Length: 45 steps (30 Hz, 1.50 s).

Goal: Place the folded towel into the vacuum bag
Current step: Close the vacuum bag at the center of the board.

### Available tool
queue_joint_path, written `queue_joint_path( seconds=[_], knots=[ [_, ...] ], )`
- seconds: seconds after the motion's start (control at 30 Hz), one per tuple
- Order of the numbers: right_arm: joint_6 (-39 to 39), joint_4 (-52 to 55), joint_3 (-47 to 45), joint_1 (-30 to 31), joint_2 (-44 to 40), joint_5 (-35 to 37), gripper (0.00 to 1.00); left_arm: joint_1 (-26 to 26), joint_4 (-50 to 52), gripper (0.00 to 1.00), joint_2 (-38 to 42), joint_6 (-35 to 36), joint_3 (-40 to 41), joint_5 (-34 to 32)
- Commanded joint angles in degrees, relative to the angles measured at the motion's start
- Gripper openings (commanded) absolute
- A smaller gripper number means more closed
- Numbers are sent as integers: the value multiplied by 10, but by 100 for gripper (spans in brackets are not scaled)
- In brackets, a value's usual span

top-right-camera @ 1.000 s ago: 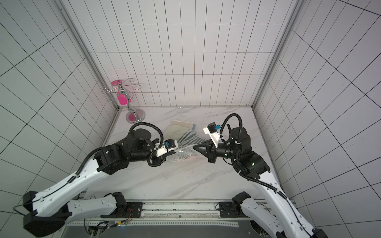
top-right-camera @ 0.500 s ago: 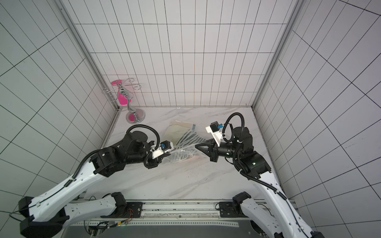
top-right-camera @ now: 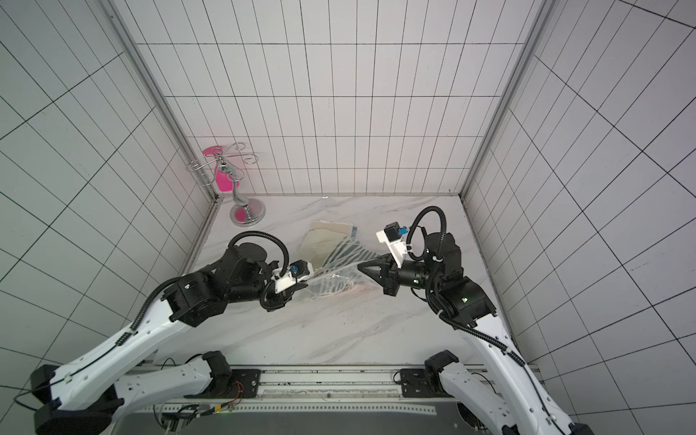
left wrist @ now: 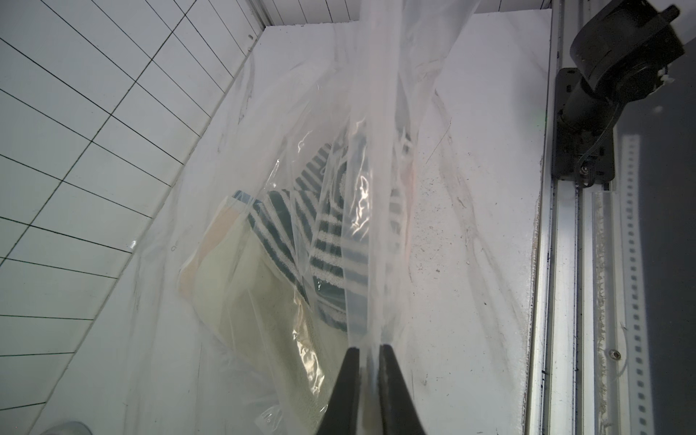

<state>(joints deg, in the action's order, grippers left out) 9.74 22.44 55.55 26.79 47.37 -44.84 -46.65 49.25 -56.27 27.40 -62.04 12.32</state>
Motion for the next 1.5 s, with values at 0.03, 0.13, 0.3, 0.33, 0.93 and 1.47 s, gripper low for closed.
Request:
queue_joint_path(
  seconds=[0.03,0.13,0.3,0.33,0.93,1.47],
  knots=[
    [-86,78,12,74,-1,127,7,12,0,0,26,-5,48,39],
    [-99,124,21,103,22,153,18,12,-12,0,29,10,49,25],
    [-106,158,41,125,30,155,44,12,-1,0,16,8,21,28],
    [-105,172,60,129,36,157,47,13,-3,0,15,6,20,34],
    [-136,217,252,252,223,217,56,35,-67,0,10,15,1,124],
    [-152,205,170,253,227,237,55,51,-73,0,-18,22,-13,177]
  ],
)
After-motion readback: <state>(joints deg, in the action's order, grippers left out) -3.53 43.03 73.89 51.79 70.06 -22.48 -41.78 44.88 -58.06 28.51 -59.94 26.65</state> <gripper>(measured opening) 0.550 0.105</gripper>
